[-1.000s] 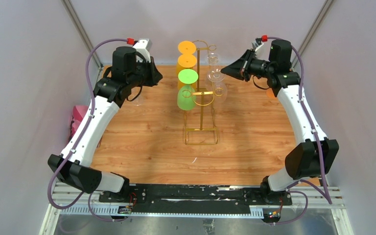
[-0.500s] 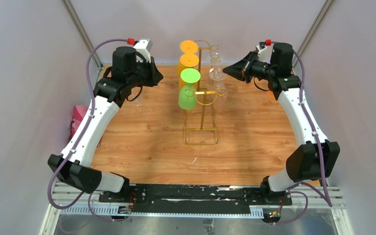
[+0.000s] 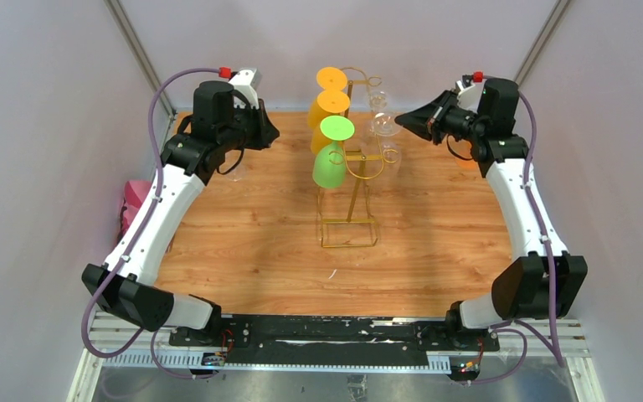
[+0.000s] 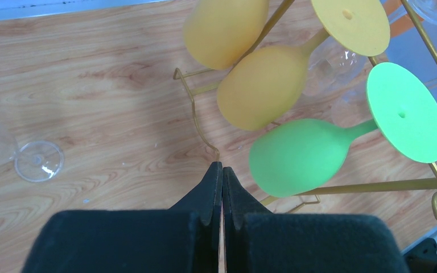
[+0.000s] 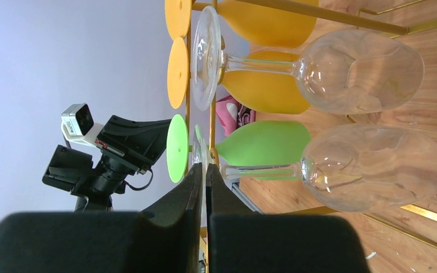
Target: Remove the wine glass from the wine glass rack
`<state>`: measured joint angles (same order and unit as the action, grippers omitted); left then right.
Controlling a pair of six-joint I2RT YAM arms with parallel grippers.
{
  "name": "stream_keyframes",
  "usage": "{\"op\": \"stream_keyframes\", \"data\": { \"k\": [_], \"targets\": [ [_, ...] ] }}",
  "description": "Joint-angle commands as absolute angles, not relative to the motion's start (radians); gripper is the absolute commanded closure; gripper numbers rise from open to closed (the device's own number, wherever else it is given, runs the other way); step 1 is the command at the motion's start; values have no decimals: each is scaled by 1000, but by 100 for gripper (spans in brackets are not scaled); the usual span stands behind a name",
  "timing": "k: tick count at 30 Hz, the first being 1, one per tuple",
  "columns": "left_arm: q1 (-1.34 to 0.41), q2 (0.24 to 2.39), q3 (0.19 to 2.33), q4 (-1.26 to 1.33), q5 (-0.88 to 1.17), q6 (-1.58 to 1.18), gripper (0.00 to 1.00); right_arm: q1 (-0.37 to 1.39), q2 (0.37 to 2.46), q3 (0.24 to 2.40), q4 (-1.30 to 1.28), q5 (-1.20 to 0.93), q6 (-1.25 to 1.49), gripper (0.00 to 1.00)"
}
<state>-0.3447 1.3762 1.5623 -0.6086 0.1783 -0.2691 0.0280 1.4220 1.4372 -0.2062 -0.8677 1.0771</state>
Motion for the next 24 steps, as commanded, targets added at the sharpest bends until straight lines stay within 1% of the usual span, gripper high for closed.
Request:
{"op": "stream_keyframes", "data": {
  "k": [1, 12, 18, 24],
  "targets": [
    [-353, 1352, 1554, -609, 185, -266, 100, 9, 1403, 1412, -141, -883, 1110, 100],
    [-353, 1356, 1548, -609, 186, -263, 100, 10, 1391, 1342, -12, -904, 1207, 100],
    [-353, 1355, 1550, -609, 187, -261, 100, 9, 1351, 1265, 91, -896, 1299, 100],
    [-353, 1344, 1547, -617, 187, -256, 100, 9, 1318, 1245, 83, -876, 1308, 100]
  ]
}}
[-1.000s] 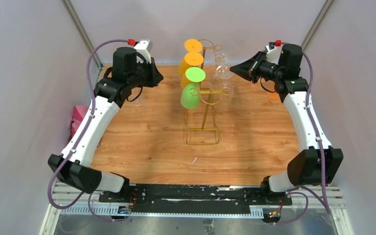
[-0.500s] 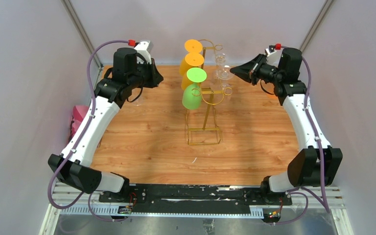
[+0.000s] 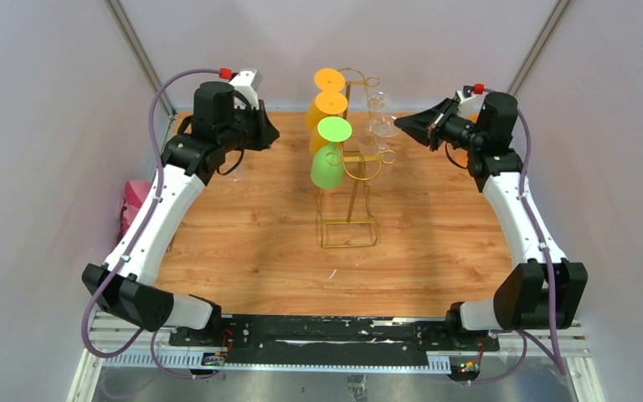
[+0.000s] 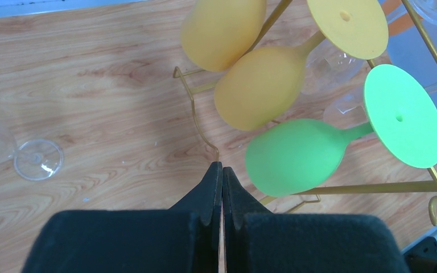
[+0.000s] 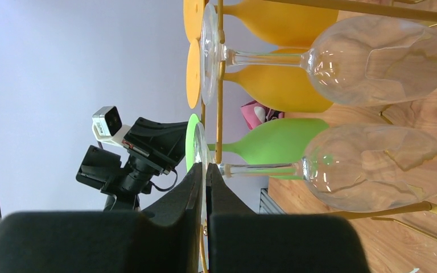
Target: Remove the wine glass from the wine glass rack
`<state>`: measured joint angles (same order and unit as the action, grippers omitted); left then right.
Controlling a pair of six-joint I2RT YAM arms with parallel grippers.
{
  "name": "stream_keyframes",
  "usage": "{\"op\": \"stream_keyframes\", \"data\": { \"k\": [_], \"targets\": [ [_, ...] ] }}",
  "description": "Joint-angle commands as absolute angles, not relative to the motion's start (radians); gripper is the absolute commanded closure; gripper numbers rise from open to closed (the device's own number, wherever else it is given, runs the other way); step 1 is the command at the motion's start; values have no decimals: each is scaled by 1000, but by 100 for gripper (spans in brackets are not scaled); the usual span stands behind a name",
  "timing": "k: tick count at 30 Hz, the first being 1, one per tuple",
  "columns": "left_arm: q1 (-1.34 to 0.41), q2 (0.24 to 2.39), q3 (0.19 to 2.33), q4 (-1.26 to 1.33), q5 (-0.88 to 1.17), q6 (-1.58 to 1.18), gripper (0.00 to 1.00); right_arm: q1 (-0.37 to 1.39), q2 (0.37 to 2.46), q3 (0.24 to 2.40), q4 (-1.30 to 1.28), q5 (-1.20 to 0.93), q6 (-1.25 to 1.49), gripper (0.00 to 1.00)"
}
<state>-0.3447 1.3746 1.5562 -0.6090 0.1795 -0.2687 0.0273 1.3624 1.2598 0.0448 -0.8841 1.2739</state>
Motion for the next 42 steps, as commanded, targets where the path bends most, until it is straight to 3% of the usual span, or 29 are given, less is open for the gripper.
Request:
{"op": "stream_keyframes", "data": {
  "k": [1, 17, 42],
  "targets": [
    [-353, 1343, 1546, -617, 187, -256, 100, 9, 1315, 1242, 83, -874, 1309, 100],
    [-353, 1342, 1545, -620, 193, -252, 100, -26, 1303, 1223, 108, -822, 1316, 100],
    [-353, 1342, 1533, -619, 196, -252, 100, 69, 1292, 1277, 123, -801, 1318, 100]
  ]
}}
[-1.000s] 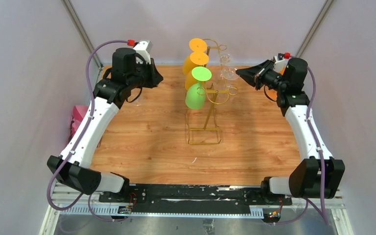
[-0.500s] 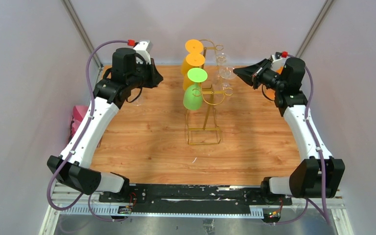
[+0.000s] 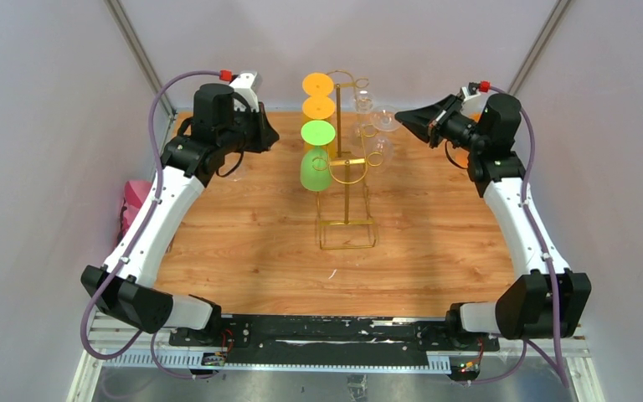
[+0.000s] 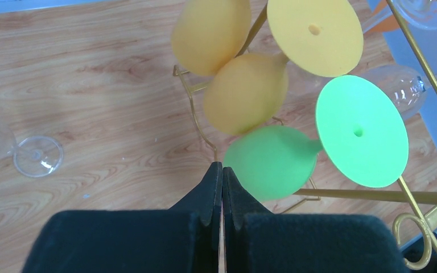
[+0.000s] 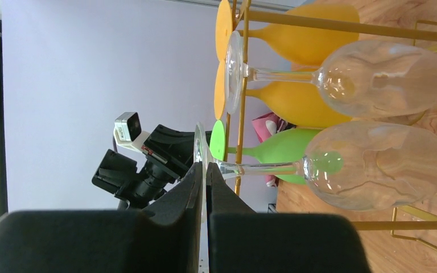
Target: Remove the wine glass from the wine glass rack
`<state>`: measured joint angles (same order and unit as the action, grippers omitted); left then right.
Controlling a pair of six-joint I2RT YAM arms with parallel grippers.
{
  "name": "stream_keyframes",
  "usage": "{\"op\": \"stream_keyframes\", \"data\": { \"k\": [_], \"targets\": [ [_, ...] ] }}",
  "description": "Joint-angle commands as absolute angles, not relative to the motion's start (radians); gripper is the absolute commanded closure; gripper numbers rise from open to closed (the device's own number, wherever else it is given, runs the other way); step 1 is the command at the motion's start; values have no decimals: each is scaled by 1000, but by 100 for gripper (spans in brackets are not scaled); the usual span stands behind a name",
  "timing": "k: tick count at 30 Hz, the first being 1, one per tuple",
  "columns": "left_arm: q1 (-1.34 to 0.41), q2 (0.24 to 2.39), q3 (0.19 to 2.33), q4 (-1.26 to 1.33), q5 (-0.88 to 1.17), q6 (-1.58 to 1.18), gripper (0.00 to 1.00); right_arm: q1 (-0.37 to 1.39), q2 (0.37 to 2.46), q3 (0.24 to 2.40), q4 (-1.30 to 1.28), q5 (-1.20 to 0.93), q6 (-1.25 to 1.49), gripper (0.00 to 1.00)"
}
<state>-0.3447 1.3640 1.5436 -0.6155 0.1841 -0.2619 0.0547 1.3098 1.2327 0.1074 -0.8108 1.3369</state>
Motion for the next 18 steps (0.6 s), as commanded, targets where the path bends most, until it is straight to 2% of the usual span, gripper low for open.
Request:
{"op": "stream_keyframes", "data": {
  "k": [1, 8, 12, 18],
  "targets": [
    [-353, 1342, 1532, -618, 196, -252, 100, 68, 1290, 1272, 121, -795, 1312, 100],
    [-353, 1351, 1543, -619, 199, -257, 100, 12, 1236, 1247, 33, -758, 1198, 100],
    [-353, 1343, 1567, -619, 171, -262, 100, -111, 1170, 1253, -57, -724, 1123, 100],
    [-353, 1351, 1652, -618, 108, -284, 100, -238, 1123, 1378, -127, -716, 1040, 100]
  ]
}}
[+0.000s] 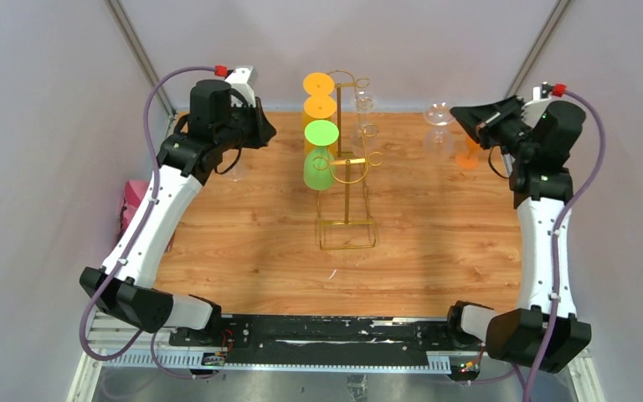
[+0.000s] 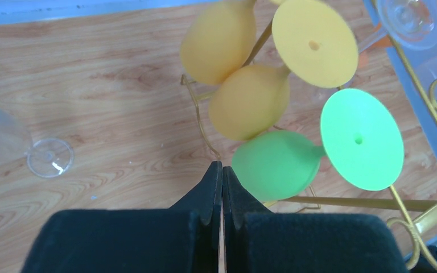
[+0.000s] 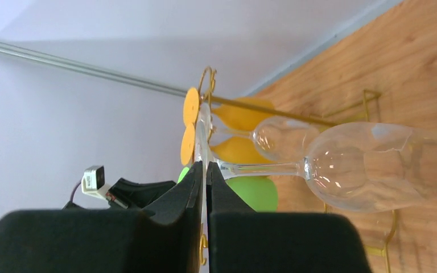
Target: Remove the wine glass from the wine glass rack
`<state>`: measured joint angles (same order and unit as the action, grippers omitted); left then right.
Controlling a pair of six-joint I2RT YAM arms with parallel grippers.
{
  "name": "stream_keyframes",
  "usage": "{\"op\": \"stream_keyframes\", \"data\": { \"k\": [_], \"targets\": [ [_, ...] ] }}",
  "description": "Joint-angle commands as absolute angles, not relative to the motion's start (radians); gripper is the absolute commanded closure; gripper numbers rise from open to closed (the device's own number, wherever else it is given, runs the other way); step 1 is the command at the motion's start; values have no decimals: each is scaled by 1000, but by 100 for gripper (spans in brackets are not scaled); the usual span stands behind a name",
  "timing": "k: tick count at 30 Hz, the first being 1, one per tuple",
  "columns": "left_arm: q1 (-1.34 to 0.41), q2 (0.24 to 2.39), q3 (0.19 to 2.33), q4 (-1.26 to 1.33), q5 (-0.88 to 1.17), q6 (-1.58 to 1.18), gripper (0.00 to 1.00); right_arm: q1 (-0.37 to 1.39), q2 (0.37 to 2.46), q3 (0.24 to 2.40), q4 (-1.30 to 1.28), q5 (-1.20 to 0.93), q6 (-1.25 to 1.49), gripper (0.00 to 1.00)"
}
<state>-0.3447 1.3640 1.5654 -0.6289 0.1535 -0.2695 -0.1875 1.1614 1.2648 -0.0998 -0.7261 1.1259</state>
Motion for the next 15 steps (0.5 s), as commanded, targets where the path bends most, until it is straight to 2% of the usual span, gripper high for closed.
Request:
{"op": "stream_keyframes", "data": {
  "k": [1, 6, 9, 12, 15],
  "targets": [
    [-354, 1359, 1680, -618, 116, -285, 100, -239, 1124, 1408, -110, -724, 1037, 100],
    [-359, 1413, 1889, -615, 188, -288, 96, -237, 1174, 1586, 153, -853, 1163, 100],
    [-359, 1440, 1974, -537, 347, -292, 91, -237, 1213, 1707, 337, -914, 1279, 100],
    [-358, 1431, 1914, -315, 611, -349, 85, -234, 1261, 1750, 658, -945, 1505, 100],
    [-357, 1402, 1798, -43, 784, -437, 76, -223, 1339, 1810, 944, -947, 1724, 100]
  ]
}}
